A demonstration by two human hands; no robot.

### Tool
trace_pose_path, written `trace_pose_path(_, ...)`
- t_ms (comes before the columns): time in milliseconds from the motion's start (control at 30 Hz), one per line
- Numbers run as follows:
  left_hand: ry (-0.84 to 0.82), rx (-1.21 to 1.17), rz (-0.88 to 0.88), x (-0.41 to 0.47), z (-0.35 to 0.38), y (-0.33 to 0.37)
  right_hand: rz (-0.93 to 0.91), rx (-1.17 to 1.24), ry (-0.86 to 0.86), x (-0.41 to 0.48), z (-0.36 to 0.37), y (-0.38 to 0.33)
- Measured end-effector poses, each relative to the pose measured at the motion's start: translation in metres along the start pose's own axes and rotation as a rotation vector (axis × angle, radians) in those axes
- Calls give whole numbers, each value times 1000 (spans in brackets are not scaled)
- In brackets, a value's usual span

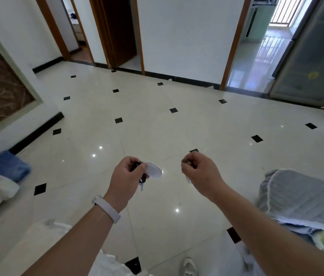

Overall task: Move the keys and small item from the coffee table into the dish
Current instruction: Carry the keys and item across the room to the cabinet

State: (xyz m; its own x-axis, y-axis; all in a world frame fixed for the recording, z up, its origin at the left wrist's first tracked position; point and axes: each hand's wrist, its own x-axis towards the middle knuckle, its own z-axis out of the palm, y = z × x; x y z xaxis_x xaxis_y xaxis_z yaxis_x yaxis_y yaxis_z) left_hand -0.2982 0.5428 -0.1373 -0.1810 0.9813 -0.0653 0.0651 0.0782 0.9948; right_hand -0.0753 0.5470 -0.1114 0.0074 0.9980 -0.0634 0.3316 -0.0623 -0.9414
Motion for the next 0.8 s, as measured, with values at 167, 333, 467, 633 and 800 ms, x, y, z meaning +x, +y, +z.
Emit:
trace_pose_path(167, 98, 14, 10, 41, 23, 13, -42, -21, -57, 66, -20, 0)
trace_pose_path(333, 219, 48, 7, 71, 4, 24, -94, -22, -166, 111, 6, -15)
trace_pose_path(467, 312, 11, -5, 89, -26, 20, -118, -52, -245, 147, 44, -28)
trace_pose_path(633, 390, 47, -60, 123, -77, 4, -173, -137, -369, 187, 103, -47)
trace_pose_path(800, 477, 15, -65, 184, -145, -8, -188, -161, -455, 243, 180, -77)
